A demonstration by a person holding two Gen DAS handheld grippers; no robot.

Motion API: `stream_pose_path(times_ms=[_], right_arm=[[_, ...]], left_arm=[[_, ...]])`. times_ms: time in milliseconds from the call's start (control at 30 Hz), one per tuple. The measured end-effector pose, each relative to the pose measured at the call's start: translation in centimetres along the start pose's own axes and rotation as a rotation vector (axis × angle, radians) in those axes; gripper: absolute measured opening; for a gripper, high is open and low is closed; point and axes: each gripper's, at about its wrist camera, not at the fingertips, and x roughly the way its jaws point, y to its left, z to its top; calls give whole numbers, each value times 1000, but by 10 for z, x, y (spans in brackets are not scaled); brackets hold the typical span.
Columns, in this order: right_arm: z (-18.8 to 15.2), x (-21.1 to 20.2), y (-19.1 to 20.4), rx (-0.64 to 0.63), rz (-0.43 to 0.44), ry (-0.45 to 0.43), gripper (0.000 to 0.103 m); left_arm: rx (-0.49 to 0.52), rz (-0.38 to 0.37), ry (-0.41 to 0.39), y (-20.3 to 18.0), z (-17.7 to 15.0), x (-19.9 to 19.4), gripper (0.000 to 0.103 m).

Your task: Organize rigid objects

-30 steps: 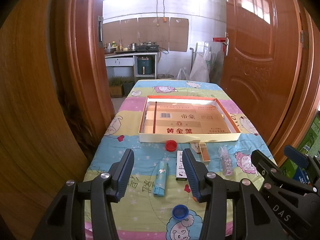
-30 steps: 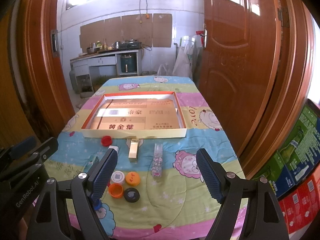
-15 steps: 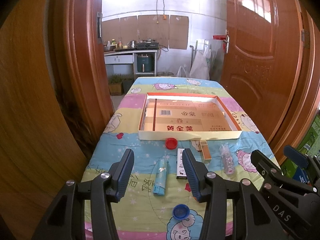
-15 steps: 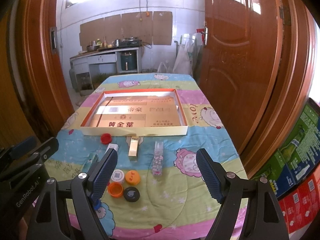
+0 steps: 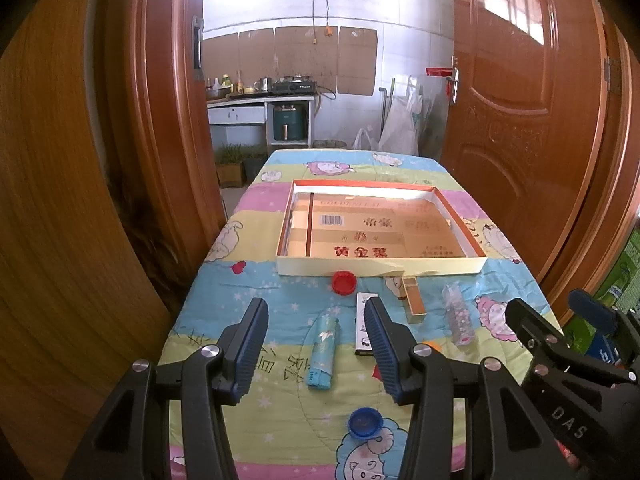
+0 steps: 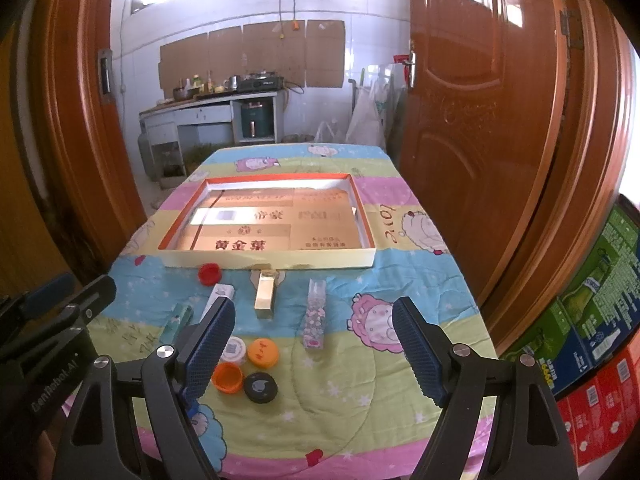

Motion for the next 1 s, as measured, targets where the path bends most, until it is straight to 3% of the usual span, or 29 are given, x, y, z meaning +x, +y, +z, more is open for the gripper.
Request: stream_pose_path(times_ms=[333, 500, 733, 1000], right_arm=[[-22, 43, -11, 17, 27, 126, 82], [-22, 66, -14, 28, 30, 178, 82], [-18, 99, -24, 61, 33, 258, 82], [-9, 128, -27, 61, 37, 309, 82]], left_arm=[[-29, -54, 107, 13, -21, 40, 50], [-30, -74, 197, 10, -24, 62, 50], [-13, -84, 264, 3, -22, 99, 49], [40, -64, 332, 1, -26, 124, 39]])
